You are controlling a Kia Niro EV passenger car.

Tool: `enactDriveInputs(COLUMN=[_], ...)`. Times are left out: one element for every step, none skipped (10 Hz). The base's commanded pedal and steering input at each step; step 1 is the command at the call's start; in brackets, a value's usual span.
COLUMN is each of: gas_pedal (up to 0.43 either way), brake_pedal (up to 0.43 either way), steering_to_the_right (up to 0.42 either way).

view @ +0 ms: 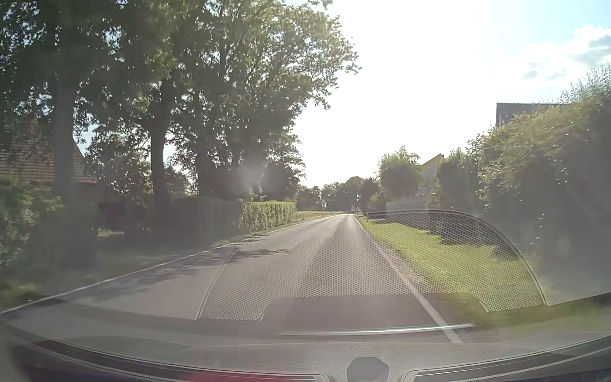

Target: Follow the waypoints while adhering to traffic rules and regulations

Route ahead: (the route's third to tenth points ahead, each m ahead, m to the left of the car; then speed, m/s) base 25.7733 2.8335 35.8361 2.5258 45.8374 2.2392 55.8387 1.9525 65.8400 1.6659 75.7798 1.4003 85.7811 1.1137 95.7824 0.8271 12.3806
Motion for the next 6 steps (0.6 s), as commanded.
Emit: enactDriveInputs(gas_pedal=[0.157,0.157,0.157,0.157,0.157,0.157], brake_pedal=[0.006,0.006,0.006,0.006,0.006,0.006], steering_to_the_right=[0.011,0.011,0.011,0.011,0.011,0.011])
